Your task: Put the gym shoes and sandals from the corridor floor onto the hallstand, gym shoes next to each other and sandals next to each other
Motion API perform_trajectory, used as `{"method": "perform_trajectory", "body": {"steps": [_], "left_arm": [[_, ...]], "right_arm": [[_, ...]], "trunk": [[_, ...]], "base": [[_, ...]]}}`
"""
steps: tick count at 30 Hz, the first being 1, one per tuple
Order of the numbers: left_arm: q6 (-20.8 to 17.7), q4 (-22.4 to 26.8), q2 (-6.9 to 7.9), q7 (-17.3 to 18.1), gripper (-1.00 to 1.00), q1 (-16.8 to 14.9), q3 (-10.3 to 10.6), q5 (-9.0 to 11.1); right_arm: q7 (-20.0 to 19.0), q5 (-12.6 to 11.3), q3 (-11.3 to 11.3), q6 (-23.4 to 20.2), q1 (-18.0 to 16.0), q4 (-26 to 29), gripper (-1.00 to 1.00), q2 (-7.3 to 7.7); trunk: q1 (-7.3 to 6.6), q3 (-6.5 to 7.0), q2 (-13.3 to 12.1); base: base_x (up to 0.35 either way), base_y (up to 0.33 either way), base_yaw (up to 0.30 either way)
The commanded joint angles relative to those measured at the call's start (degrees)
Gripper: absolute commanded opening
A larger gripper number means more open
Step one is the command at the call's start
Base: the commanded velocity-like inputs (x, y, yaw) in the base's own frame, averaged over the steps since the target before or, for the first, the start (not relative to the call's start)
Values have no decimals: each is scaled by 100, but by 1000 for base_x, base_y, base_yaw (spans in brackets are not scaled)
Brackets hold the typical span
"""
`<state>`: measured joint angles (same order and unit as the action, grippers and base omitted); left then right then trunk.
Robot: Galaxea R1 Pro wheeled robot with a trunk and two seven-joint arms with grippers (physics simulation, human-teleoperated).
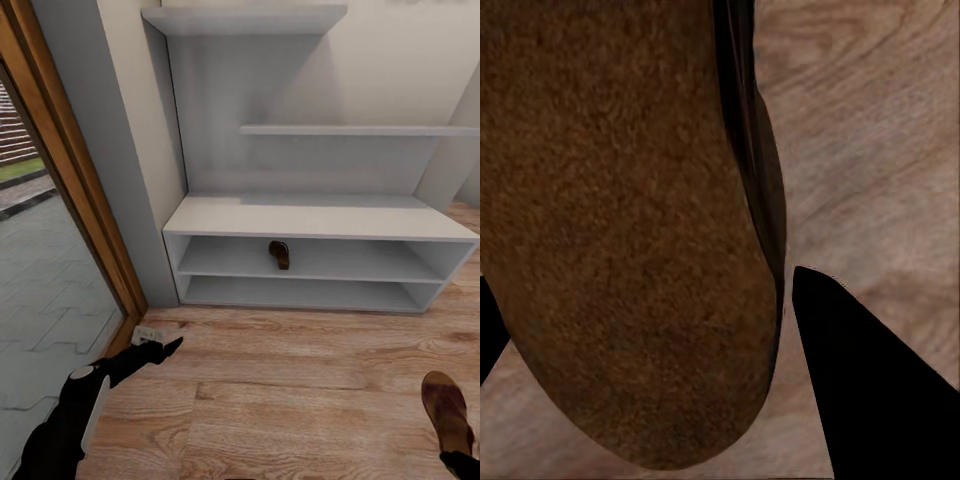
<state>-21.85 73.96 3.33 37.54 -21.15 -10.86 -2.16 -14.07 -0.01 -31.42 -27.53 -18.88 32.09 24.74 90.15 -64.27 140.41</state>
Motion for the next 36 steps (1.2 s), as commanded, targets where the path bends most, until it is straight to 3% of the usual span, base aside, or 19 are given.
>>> {"method": "perform_trajectory", "body": {"steps": [1, 2, 3, 4, 6, 7, 9, 10, 11, 13, 18, 19, 24, 31, 36], "left_arm": [[91, -3, 5, 358, 100, -3, -126, -24], [146, -7, 8, 504, 100, -3, -170, -27], [241, -12, 12, 750, 100, -3, -239, -31], [360, -20, 16, 1022, 100, -3, -310, -41], [417, -58, 21, 1148, 100, -3, -347, -47], [427, -86, 23, 1168, 100, -3, -353, -50], [440, -110, 25, 1186, 100, -3, -359, -59], [444, -120, 26, 1194, 100, -3, -361, -73], [449, -129, 26, 1200, 100, -3, -363, -124], [451, -133, 23, 1203, 100, -3, -359, -248], [453, -136, 19, 1203, 100, -3, -356, -428], [453, -136, 13, 1208, 100, -3, -347, -457], [453, -125, 10, 1212, 100, -3, -331, -468], [453, -95, 10, 1220, 100, -3, -331, -469], [453, -92, 10, 1220, 100, -3, -330, -469]], "right_arm": [[-12, 13, 168, -37, -3, 8, -100, -248], [-10, 14, 279, -38, -3, 8, -100, -373], [1, 16, 516, -39, -4, 11, -100, -617], [15, 21, 1026, -48, -4, 15, -100, -1014], [27, 21, 1596, -92, -4, 10, -100, -1394], [30, 17, 1776, -125, -9, 6, -100, -1545], [33, 15, 1939, -240, -37, 5, -100, -1757], [34, 26, 2002, -389, -63, 8, -100, -1923], [38, 69, 2061, -712, -171, 12, -100, -2198], [53, 194, 2097, -1168, -442, 22, -100, -2472], [61, 660, 2118, -1596, -1046, 32, -100, -2724], [62, 768, 2120, -1676, -1360, 34, -100, -2809], [63, 819, 2122, -1841, -2005, 34, -100, -2862], [61, 806, 2122, -1875, -2415, 249, -100, -2923], [63, 802, 2122, -1839, -2467, 310, -100, -3029]], "trunk": [[-1, -5, 2], [-1, -5, 2], [-1, -5, 2], [-1, -5, 2], [-1, -5, 2], [-1, -5, 2], [-1, -5, 2], [-1, -5, 2], [-1, -5, 2], [-1, -5, 2], [-1, -5, 2], [-1, -5, 2], [-1, -5, 2], [-1, -5, 2], [-1, -5, 2]], "base": [[0, 0, 0], [0, 0, 0], [0, 0, 0], [0, 0, 0], [0, 0, 0], [0, 0, 0], [0, 0, 0], [0, 0, 0], [0, 0, 0], [0, 0, 0], [0, 0, 0], [0, 0, 0], [0, 0, 0], [0, 0, 0], [0, 0, 0]]}}
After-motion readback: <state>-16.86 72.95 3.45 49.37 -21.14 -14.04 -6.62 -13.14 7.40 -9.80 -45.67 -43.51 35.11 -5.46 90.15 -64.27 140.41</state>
